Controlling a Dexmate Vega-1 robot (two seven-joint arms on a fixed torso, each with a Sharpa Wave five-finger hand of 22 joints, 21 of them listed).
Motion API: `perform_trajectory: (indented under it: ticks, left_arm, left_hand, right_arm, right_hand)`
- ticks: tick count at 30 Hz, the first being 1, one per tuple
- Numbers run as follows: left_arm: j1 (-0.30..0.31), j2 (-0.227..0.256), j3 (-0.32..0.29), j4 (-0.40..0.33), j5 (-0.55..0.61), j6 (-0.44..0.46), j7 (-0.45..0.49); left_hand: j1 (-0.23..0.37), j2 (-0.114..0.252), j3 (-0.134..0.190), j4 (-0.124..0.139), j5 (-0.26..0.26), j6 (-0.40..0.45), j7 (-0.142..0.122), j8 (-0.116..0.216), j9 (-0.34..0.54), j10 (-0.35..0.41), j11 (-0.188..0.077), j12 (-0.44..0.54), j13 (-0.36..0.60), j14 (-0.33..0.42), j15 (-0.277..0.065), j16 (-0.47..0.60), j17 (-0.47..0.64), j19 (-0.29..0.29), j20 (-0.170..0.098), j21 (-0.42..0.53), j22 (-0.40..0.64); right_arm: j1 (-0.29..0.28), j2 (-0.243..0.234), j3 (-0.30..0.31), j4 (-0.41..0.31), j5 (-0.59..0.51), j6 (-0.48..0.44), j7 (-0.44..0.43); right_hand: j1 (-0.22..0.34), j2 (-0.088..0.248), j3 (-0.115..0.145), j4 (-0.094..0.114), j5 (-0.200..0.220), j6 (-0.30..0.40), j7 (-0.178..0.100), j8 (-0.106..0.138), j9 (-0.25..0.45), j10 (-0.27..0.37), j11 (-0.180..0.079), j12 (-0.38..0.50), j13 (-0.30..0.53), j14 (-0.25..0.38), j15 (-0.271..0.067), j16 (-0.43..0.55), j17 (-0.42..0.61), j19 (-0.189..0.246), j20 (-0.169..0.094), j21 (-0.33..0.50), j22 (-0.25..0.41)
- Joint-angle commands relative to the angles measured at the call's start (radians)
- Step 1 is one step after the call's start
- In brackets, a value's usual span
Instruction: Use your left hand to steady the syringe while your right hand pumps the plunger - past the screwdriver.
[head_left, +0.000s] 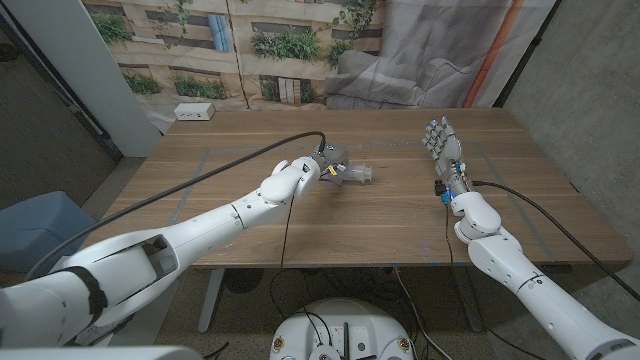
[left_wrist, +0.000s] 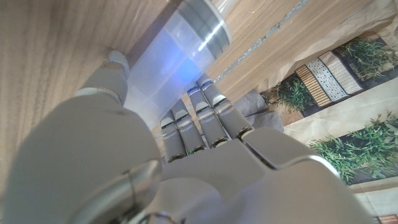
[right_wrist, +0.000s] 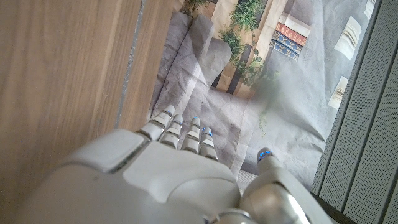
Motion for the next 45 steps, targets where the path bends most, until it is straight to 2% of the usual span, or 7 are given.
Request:
perform_trajectory:
  ticks: [1,14,20,27,33,36,45]
  left_arm:
    - [0.009,0.012,-0.019,-0.028,-0.02,0.007,-0.025]
    - [0.011,0.025,-0.045,-0.054,-0.061,-0.002,-0.043]
    - [0.004,0.041,-0.053,-0.093,-0.074,0.003,-0.103]
    - [-0.003,0.063,-0.076,-0.145,-0.105,0.006,-0.18]
    - [0.028,0.087,-0.157,-0.186,-0.23,-0.016,-0.167]
    - [0.06,0.085,-0.204,-0.203,-0.293,0.015,-0.135]
    - [0.163,0.081,-0.348,-0.206,-0.568,-0.004,0.027]
  left_hand:
    - [-0.021,-0.021,-0.025,0.007,0.002,-0.038,0.005,-0.001,-0.001,-0.026,0.005,-0.001,0.001,-0.026,-0.138,0.002,0.004,-0.019,-0.116,-0.01,0.001]
    - [-0.101,-0.043,-0.093,0.018,0.002,-0.168,0.025,-0.001,-0.007,-0.166,0.072,-0.006,-0.005,-0.145,-0.089,0.0,0.002,-0.116,-0.097,-0.031,-0.005]
    - [-0.132,-0.056,-0.115,0.019,0.002,-0.199,0.028,0.003,-0.007,-0.204,0.088,-0.005,-0.007,-0.181,-0.073,-0.001,0.0,-0.154,-0.09,-0.033,-0.006]
    - [-0.187,-0.061,-0.146,0.024,0.002,-0.284,0.043,0.003,-0.007,-0.325,0.125,-0.01,-0.011,-0.279,-0.036,-0.003,0.0,-0.246,-0.08,-0.039,-0.009]
    - [-0.232,-0.036,-0.154,0.042,0.003,-0.324,0.058,0.003,-0.007,-0.375,0.138,-0.009,-0.011,-0.325,-0.018,0.0,0.003,-0.294,-0.072,-0.038,-0.009]
    - [-0.247,-0.026,-0.157,0.046,0.003,-0.342,0.056,0.002,-0.007,-0.39,0.145,-0.007,-0.011,-0.338,-0.013,0.001,0.002,-0.304,-0.064,-0.036,-0.009]
    - [-0.256,-0.01,-0.154,0.049,0.004,-0.341,0.063,0.007,-0.008,-0.393,0.151,-0.003,-0.011,-0.343,-0.005,0.003,0.002,-0.306,-0.056,-0.032,-0.009]
  right_arm:
    - [0.004,0.009,-0.004,0.008,-0.001,0.009,-0.001]
    - [0.0,0.011,-0.005,0.008,-0.003,0.013,-0.005]
    - [0.0,0.01,-0.004,0.009,-0.006,0.013,-0.009]
    - [0.007,0.008,-0.005,0.014,-0.003,0.008,-0.002]
    - [0.014,0.003,-0.005,0.021,0.009,-0.002,0.013]
    - [0.014,-0.003,-0.002,0.018,0.025,-0.013,0.024]
    - [0.013,-0.011,-0.001,0.006,0.038,-0.047,0.017]
  right_hand:
    - [0.0,0.035,0.0,0.005,0.006,0.007,0.002,0.007,0.003,0.008,-0.004,0.005,0.002,0.005,0.002,-0.004,0.003,0.003,0.001,0.004,0.004]
    - [0.001,0.035,-0.001,0.005,0.006,0.007,0.001,0.008,0.003,0.007,-0.004,0.005,0.002,0.004,0.0,-0.005,0.004,0.004,0.002,0.004,0.004]
    - [0.001,0.035,-0.002,0.005,0.006,0.007,0.002,0.008,0.003,0.006,-0.003,0.005,0.002,0.0,0.0,-0.006,0.004,0.004,0.002,0.004,0.004]
    - [0.002,0.036,-0.002,0.005,0.006,0.007,0.002,0.008,0.003,0.006,-0.002,0.005,0.002,-0.002,0.0,-0.006,0.005,0.004,0.002,0.004,0.004]
    - [0.002,0.035,-0.003,0.004,0.006,0.004,0.001,0.006,0.003,-0.001,0.0,0.003,0.002,-0.009,-0.005,-0.009,0.006,0.005,0.001,0.004,0.004]
    - [0.001,0.035,-0.004,0.005,0.006,-0.004,0.002,0.004,0.002,-0.008,0.001,0.001,0.002,-0.024,-0.013,-0.015,0.006,0.004,-0.003,0.004,0.004]
    - [-0.007,0.029,-0.012,0.012,0.006,-0.037,0.043,-0.003,0.002,-0.033,0.011,-0.004,0.001,-0.045,-0.01,-0.022,0.009,-0.016,-0.014,-0.003,0.003]
